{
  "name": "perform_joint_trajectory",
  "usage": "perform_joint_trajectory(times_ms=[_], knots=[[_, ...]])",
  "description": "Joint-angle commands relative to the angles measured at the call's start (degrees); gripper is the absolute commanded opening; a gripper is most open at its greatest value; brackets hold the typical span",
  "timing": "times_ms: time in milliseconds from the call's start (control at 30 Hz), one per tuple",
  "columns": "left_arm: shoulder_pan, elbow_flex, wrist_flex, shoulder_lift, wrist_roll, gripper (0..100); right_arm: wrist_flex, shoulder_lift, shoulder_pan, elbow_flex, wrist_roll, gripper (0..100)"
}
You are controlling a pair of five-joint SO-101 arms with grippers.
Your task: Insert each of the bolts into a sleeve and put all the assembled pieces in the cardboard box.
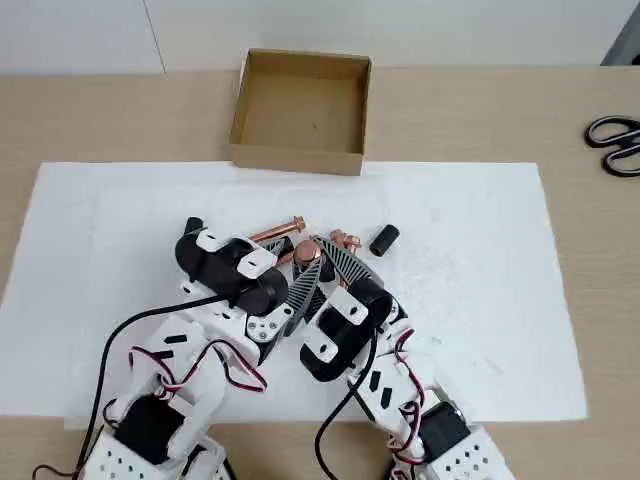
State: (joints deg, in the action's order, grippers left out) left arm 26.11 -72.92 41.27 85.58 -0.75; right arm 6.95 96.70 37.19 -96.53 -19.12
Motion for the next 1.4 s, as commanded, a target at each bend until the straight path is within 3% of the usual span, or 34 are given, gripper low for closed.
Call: perform_joint_trajectory(times_ms=[0,300,433,600,667,833,967,1167,1367], knots=[[-0.7,6.2,0.2,-0.1,0.0,16,-0.4,1.3,-0.1,-0.2,-0.4,0.5],[-1.2,17.6,4.0,-0.4,-0.3,16,-0.4,1.3,-0.1,-0.2,-0.4,0.5],[-9.0,15.6,4.8,-0.3,-0.1,14,-0.4,1.3,-0.7,-0.2,-0.4,0.5],[-23.0,15.4,2.7,0.0,0.1,0,-0.4,1.3,-4.8,0.0,-0.3,0.5],[-26.4,15.0,2.4,-0.1,0.0,1,-0.4,1.3,-5.8,0.0,-0.1,0.5],[-27.0,10.2,7.3,-0.3,-3.4,1,-0.9,1.3,-10.4,2.6,0.4,0.5],[-27.0,6.5,9.1,-0.1,-7.8,1,3.3,-0.8,-16.7,12.7,4.7,0.5],[-26.9,6.2,9.1,0.0,-10.3,1,8.5,-17.4,-22.5,29.5,8.2,0.5],[-26.9,6.1,8.9,0.0,-12.4,1,8.3,-46.5,-23.7,46.4,8.1,0.5]])
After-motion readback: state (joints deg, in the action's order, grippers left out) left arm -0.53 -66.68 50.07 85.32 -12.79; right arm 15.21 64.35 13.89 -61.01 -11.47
